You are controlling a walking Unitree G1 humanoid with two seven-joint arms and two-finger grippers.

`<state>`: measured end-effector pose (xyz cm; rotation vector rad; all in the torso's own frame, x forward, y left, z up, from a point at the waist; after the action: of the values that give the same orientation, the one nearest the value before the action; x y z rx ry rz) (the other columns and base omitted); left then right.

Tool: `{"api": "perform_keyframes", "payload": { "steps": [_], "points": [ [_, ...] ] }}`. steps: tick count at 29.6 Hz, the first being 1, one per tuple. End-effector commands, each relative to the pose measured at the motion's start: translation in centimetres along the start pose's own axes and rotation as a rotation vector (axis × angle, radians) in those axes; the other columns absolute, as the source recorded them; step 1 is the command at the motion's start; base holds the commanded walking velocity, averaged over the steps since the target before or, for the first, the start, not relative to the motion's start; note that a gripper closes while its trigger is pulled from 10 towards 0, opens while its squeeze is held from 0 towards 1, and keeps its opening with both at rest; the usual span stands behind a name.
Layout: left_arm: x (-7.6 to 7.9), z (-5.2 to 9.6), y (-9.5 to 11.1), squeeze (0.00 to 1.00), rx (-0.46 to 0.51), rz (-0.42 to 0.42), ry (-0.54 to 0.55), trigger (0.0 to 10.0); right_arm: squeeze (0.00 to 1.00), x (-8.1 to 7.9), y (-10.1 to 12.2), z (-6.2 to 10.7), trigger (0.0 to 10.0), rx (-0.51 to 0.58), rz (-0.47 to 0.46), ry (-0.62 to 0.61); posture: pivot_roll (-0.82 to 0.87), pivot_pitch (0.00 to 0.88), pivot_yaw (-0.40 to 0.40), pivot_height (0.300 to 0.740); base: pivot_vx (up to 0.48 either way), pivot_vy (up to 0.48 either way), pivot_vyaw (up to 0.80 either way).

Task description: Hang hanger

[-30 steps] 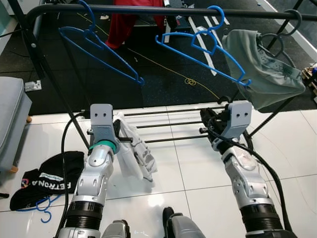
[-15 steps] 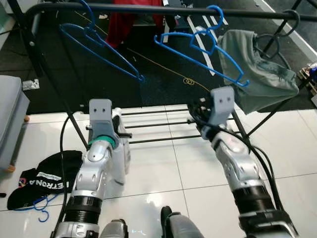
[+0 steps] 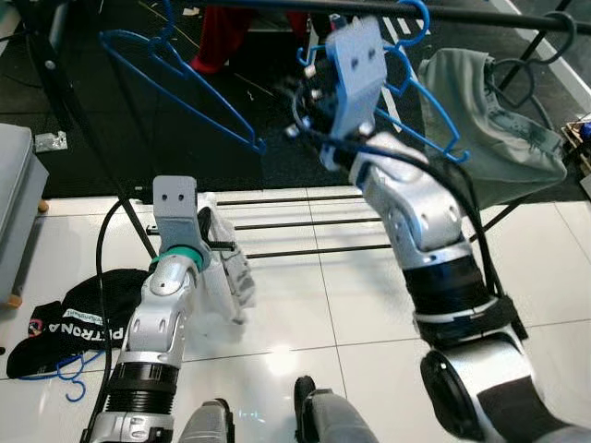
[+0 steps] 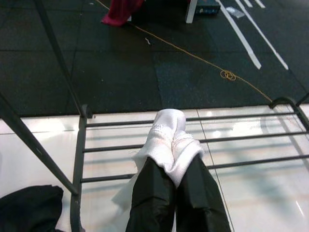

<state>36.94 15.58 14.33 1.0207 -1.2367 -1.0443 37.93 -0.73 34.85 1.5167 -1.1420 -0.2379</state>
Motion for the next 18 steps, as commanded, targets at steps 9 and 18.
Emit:
{"api": "perform_keyframes", "payload": {
  "steps": [9, 18],
  "points": [
    [0.2, 0.4, 0.1, 0.0, -0.004, -0.006, -0.011, 10.0, 0.0, 0.1, 7.9, -2.3, 10.0, 0.164, -0.007, 0.048, -0.04, 0.247, -0.042, 0.74, 0.0, 0.0, 0.0],
    [0.2, 0.6, 0.1, 0.0, -0.015, -0.009, -0.013, 10.0, 0.0, 0.3, 11.2, -2.8, 10.0, 0.235, -0.027, 0.052, -0.04, 0.247, -0.036, 0.74, 0.0, 0.0, 0.0]
  ]
}}
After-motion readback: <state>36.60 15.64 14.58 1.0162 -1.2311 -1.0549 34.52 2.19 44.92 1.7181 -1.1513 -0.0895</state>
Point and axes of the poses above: a point about 5 cm out from each wrist's last joint towards the gripper, its own z axis pointing back from the gripper into the wrist, its own y axis along the axis of the wrist's last joint, x = y × z, the point moved 4 cm from there along -z, pointing out of the wrist towards the gripper, and after that the axes turned 12 degrees about z, right-handed, at the moved point
